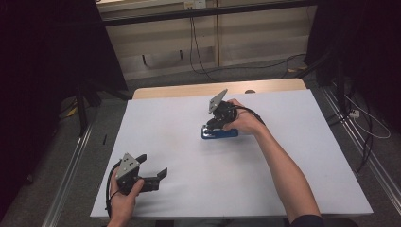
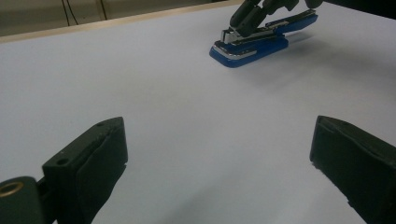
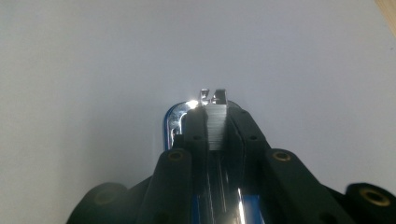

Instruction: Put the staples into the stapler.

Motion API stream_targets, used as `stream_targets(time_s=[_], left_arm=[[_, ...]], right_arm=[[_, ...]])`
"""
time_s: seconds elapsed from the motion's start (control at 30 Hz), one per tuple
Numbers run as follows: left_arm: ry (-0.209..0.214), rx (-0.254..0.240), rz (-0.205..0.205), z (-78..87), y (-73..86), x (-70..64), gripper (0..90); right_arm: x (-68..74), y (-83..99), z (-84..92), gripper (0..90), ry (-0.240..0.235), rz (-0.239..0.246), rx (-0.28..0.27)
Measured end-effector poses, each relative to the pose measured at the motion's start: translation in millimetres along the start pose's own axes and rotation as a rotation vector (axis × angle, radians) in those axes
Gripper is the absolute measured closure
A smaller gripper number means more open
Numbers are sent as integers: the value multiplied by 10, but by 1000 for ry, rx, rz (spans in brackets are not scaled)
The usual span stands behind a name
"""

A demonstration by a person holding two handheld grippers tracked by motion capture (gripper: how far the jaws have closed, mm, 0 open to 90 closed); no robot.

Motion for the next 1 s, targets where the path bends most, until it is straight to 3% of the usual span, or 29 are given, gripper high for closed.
stream_targets(time_s=[0.3, 0.67, 1.0], left_arm=[[-1, 2, 2, -5, 2, -1, 44], [1, 2, 1, -6, 4, 4, 44], [0, 5, 0, -9, 5, 3, 44]], right_arm=[[-2, 6, 3, 788, -3, -5, -1], [-45, 7, 12, 790, -31, 25, -14], [-57, 15, 4, 790, -44, 10, -22]])
Point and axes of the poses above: each handheld gripper's, and its own axes: z roughly backward along the jaws, y roughly out of its underside, x roughly to its left, the point moved 1 cm from there along -z, roughly forward along the jaws, and after that the axes turned 12 degrees about y, right-handed, at the moved point
